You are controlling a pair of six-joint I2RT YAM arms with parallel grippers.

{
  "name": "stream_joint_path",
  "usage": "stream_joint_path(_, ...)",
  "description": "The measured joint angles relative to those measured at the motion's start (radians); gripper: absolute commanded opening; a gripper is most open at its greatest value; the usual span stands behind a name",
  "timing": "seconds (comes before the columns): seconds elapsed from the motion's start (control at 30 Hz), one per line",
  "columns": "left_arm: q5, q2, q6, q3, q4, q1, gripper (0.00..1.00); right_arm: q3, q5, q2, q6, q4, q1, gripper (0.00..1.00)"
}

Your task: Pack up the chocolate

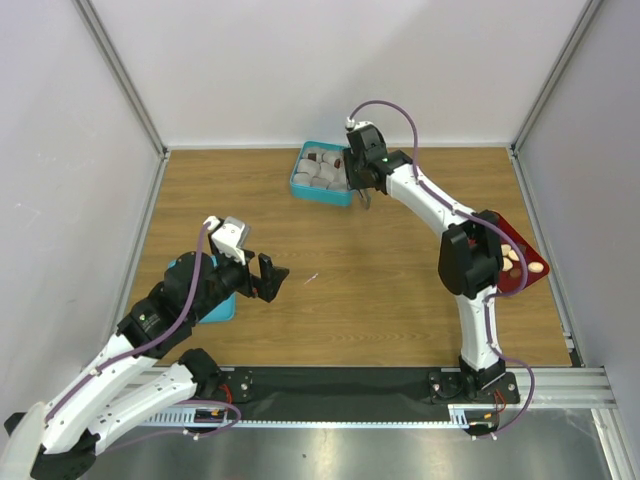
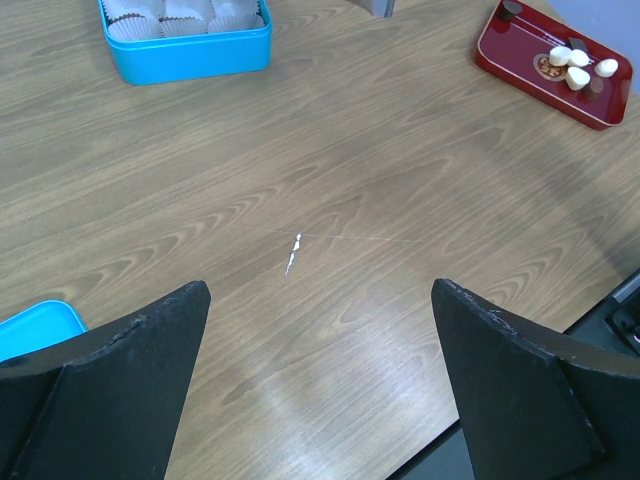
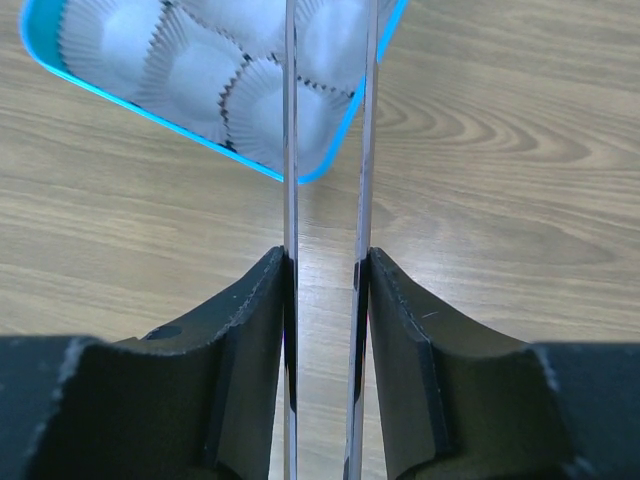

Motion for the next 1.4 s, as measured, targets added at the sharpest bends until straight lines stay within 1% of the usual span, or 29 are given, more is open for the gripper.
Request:
stream_joint_path(0.33,0.000,0.001,0.000,0.000,0.000,0.000,1.00,-0.004,0.011,0.022,-0.003,-0.023,0.011,0.43)
stream_joint_path(0.77,0.000,0.005,0.000,0.000,0.000,0.000,1.00,-0.027,0.032,0.020,-0.021,-0.021,0.015,0.42)
stream_joint_path(0.93,0.000,0.005,0.000,0.000,0.000,0.000,1.00,-0.029,0.036,-0.009,-0.037,-0.022,0.016,0.41)
stream_joint_path(1.07,0.000,0.005,0.000,0.000,0.000,0.000,1.00,-0.036,0.050,-0.100,-0.038,-0.030,0.015,0.42)
stream_joint_path(1.13,0.000,0.005,0.000,0.000,0.000,0.000,1.00,-0.075,0.064,-0.183,-0.026,-0.037,0.008,0.43)
stream_joint_path(1.23,0.000,0.005,0.000,0.000,0.000,0.000,1.00,-0.165,0.063,-0.337,0.020,-0.099,-0.016,0.43)
stream_joint_path(1.3,0.004,0.005,0.000,0.000,0.000,0.000,1.00,-0.262,0.055,-0.469,0.061,-0.155,-0.072,0.43)
stream_joint_path(1.4,0.014,0.005,0.000,0.000,0.000,0.000,1.00,-0.396,0.048,-0.614,0.100,-0.221,-0.193,0.43)
